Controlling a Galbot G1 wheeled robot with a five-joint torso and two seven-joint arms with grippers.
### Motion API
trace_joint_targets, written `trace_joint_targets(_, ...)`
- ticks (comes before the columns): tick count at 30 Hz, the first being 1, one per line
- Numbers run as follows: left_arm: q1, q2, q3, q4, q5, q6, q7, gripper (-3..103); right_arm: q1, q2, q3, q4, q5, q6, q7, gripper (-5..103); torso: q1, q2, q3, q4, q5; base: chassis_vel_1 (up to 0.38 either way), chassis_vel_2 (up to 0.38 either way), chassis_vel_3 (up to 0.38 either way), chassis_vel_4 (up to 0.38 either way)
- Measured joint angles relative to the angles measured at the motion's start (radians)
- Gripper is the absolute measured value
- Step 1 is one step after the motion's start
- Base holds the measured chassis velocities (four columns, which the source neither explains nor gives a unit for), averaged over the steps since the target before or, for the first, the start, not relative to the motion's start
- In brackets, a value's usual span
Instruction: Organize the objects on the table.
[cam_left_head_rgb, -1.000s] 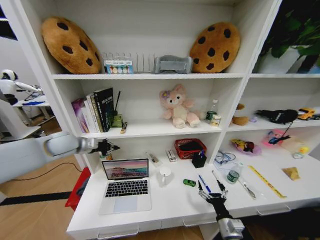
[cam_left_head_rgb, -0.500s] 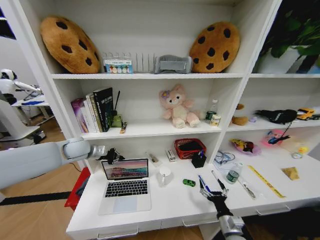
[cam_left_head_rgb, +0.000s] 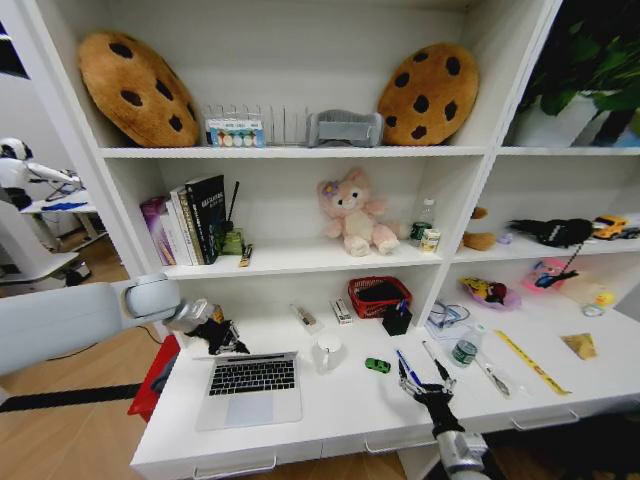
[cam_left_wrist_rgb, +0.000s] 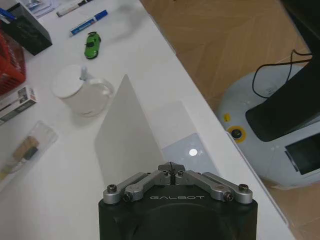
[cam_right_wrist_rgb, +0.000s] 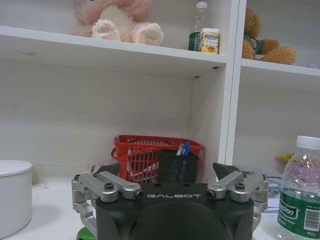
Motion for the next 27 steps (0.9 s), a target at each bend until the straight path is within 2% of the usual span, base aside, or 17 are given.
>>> trace_joint_targets(5,-0.031,-0.084,0.057,-0.056,-0.001,-0.007,-0.002,0,-0.004,-0.001,0.004,-0.001,0.006,0.000,0.002,100,0.000,0.000,0.000,0.0000,-0.0001,0.000,0.000,0.000,0.000)
trace_joint_targets(6,-0.041,-0.120,0.066,-0.063,-0.024,-0.005,-0.068,0,-0.006,-0.001,0.005,-0.001,0.009,-0.001,0.008,100,0.000,0.000,0.000,-0.0001,0.0001,0.000,0.000,0.000,0.000)
trace_joint_targets(7,-0.041,-0.120,0.066,-0.063,-0.024,-0.005,-0.068,0,-0.006,-0.001,0.005,-0.001,0.009,-0.001,0.008,100,0.000,0.000,0.000,-0.0001,0.0001,0.000,0.000,0.000,0.000)
trace_joint_targets(8,-0.048,-0.155,0.074,-0.065,-0.053,-0.003,-0.157,0,-0.007,-0.002,0.005,0.001,0.015,-0.004,0.012,100,0.000,0.000,0.000,0.0000,0.0001,0.000,0.000,0.000,0.000)
trace_joint_targets(9,-0.074,-0.227,0.093,-0.074,-0.105,0.009,-0.289,0,-0.009,-0.002,0.005,0.004,0.025,-0.012,0.019,100,0.000,0.000,0.000,-0.0006,-0.0001,0.000,0.000,0.000,0.000)
trace_joint_targets(12,-0.090,-0.269,0.101,-0.080,-0.123,0.024,-0.336,0,-0.010,-0.003,0.005,0.004,0.028,-0.015,0.023,100,0.000,0.000,0.000,-0.0005,0.0000,0.000,0.000,0.000,0.000)
trace_joint_targets(13,-0.128,-0.401,0.111,-0.102,-0.141,0.051,-0.417,0,-0.011,-0.006,0.005,0.006,0.032,-0.019,0.028,100,0.000,0.000,0.000,-0.0006,0.0003,0.000,0.000,0.000,0.000)
trace_joint_targets(15,-0.164,-0.605,0.113,-0.141,-0.151,0.075,-0.490,0,-0.017,-0.013,0.004,0.015,0.041,-0.023,0.032,100,0.000,0.000,0.000,0.0003,-0.0002,0.000,0.000,0.000,0.000)
trace_joint_targets(16,-0.164,-0.605,0.113,-0.141,-0.151,0.075,-0.490,0,-0.017,-0.013,0.004,0.015,0.041,-0.023,0.032,100,0.000,0.000,0.000,0.0003,-0.0002,0.000,0.000,0.000,0.000)
trace_joint_targets(17,-0.180,-0.733,0.107,-0.173,-0.154,0.089,-0.555,0,-0.023,-0.018,0.005,0.024,0.052,-0.030,0.032,100,0.000,0.000,0.000,0.0004,-0.0002,0.000,0.000,0.000,0.000)
trace_joint_targets(18,-0.180,-0.733,0.107,-0.173,-0.154,0.089,-0.555,0,-0.023,-0.018,0.005,0.024,0.052,-0.030,0.032,100,0.000,0.000,0.000,0.0004,-0.0002,0.000,0.000,0.000,0.000)
trace_joint_targets(20,-0.205,-0.991,0.083,-0.253,-0.139,0.131,-0.692,0,-0.048,-0.033,0.008,0.054,0.111,-0.072,0.032,100,0.000,0.000,0.000,0.0005,-0.0001,0.000,0.000,0.000,0.000)
trace_joint_targets(21,-0.205,-0.991,0.083,-0.253,-0.139,0.131,-0.692,0,-0.048,-0.033,0.008,0.054,0.111,-0.072,0.032,100,0.000,0.000,0.000,0.0005,-0.0001,0.000,0.000,0.000,0.000)
trace_joint_targets(23,-0.215,-1.234,0.069,-0.316,-0.080,0.138,-0.785,16,-0.074,-0.048,0.016,0.081,0.125,-0.120,0.063,100,0.000,0.000,0.000,0.0001,0.0002,0.000,0.000,0.000,0.000)
trace_joint_targets(24,-0.215,-1.234,0.069,-0.316,-0.080,0.138,-0.785,16,-0.074,-0.048,0.016,0.081,0.125,-0.120,0.063,100,0.000,0.000,0.000,0.0001,0.0002,0.000,0.000,0.000,0.000)
trace_joint_targets(26,-0.224,-1.413,0.069,-0.351,-0.027,0.110,-0.812,27,-0.097,-0.059,0.025,0.111,0.106,-0.151,0.093,100,0.000,0.000,0.000,0.0003,0.0001,0.000,0.000,0.000,0.000)
trace_joint_targets(27,-0.224,-1.413,0.069,-0.351,-0.027,0.110,-0.812,27,-0.097,-0.059,0.025,0.111,0.106,-0.151,0.093,100,0.000,0.000,0.000,0.0003,0.0001,0.000,0.000,0.000,0.000)
